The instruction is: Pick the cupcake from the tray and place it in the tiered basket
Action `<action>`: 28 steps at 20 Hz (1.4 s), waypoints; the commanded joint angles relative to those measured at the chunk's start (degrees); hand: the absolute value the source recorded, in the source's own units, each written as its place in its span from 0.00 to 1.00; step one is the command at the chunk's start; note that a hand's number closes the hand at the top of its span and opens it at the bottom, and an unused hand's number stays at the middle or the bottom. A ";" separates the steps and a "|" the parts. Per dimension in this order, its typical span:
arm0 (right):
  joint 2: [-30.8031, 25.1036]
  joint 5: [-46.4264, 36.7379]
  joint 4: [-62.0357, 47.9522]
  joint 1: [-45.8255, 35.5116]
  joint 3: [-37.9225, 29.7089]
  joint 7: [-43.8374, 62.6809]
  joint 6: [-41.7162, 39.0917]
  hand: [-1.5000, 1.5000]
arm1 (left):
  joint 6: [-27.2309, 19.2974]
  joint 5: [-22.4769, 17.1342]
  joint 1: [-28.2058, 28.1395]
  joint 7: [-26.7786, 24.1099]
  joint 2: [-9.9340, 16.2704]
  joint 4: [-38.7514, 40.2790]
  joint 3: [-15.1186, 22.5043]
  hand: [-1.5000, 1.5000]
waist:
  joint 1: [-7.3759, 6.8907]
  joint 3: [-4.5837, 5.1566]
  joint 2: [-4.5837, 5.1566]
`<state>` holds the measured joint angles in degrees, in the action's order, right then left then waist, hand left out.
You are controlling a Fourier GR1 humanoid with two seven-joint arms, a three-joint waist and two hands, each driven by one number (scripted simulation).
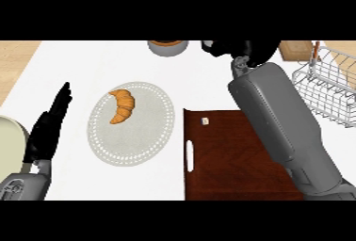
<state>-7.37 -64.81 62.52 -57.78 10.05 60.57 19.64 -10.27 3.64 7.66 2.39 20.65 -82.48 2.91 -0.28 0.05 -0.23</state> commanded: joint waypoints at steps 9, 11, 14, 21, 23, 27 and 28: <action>-9.86 5.79 3.71 -4.23 -11.32 -3.65 -12.55 1.00 | 0.23 1.98 2.28 1.60 -0.95 0.51 -1.21 0.50 | 0.16 -0.04 0.26; -12.22 4.71 2.03 -4.03 -10.00 -6.09 -16.28 1.00 | 2.02 0.76 4.73 2.99 -1.03 1.62 -1.83 0.50 | 0.27 -0.03 0.29; -15.18 5.54 3.11 -0.26 -10.89 -10.07 -16.74 1.00 | 2.86 1.35 3.17 0.81 -0.04 2.79 -2.91 0.50 | 0.40 -0.04 0.20; -22.35 -3.27 -11.62 -0.51 -8.76 -13.57 -15.50 1.00 | 1.42 2.66 -0.55 -1.03 -2.44 -0.08 -1.15 0.50 | -0.73 -0.03 0.60; -24.75 -4.15 -13.57 -1.98 -8.92 -13.83 -18.73 1.00 | 2.71 1.01 0.78 -1.40 -1.31 1.19 -3.32 0.50 | -0.59 -0.01 0.50; -29.12 -3.21 -12.77 2.10 -11.89 -18.68 -16.45 1.00 | 2.71 2.41 -1.49 0.45 -1.39 -2.46 -2.70 0.50 | -0.23 -0.06 0.26; -29.05 -3.04 -9.11 3.30 -11.24 -18.42 -19.33 1.00 | 1.70 2.65 0.52 0.73 -3.13 -0.20 -2.69 0.50 | 0.29 -0.04 0.17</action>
<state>-33.79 -67.71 52.00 -56.71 -0.35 44.43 2.04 -7.45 5.19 8.15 2.63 19.37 -82.56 -0.25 -0.36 0.00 0.09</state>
